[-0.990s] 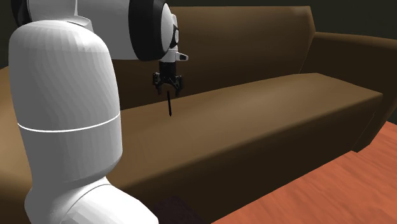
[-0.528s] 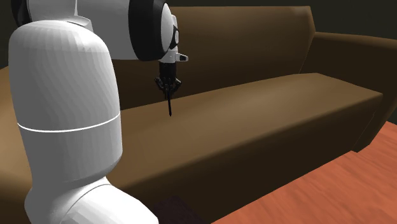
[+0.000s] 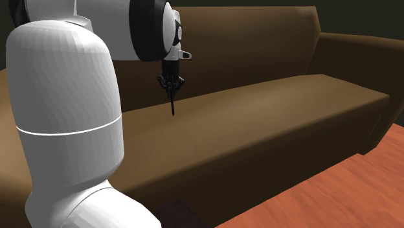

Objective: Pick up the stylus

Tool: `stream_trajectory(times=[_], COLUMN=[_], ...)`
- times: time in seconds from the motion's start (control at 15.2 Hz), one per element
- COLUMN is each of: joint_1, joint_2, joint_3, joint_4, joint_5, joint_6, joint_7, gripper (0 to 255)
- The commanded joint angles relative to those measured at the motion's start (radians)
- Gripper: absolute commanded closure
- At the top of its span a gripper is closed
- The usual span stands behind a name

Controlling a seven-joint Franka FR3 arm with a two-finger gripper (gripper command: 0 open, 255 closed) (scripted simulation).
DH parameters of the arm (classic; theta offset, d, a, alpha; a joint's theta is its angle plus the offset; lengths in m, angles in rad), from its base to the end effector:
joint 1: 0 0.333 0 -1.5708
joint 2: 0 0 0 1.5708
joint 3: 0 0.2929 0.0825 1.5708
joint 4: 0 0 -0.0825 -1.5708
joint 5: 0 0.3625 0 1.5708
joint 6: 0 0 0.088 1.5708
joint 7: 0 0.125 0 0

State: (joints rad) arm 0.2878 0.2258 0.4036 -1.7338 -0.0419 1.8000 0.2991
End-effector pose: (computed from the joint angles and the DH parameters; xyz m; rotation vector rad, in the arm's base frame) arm 0.4560 0.3560 0.4111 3.0463 0.6203 -0.2292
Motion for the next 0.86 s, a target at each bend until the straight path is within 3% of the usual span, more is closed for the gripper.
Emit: stream_trajectory(times=[0.0, 0.79], joint_1=[0.000, 0.002], joint_2=[-0.006, -0.020], joint_3=[0.001, 0.004], joint_4=[0.018, 0.138], joint_5=[0.003, 0.009], joint_6=[-0.024, -0.157], joint_7=[0.000, 0.000], gripper=[255, 255])
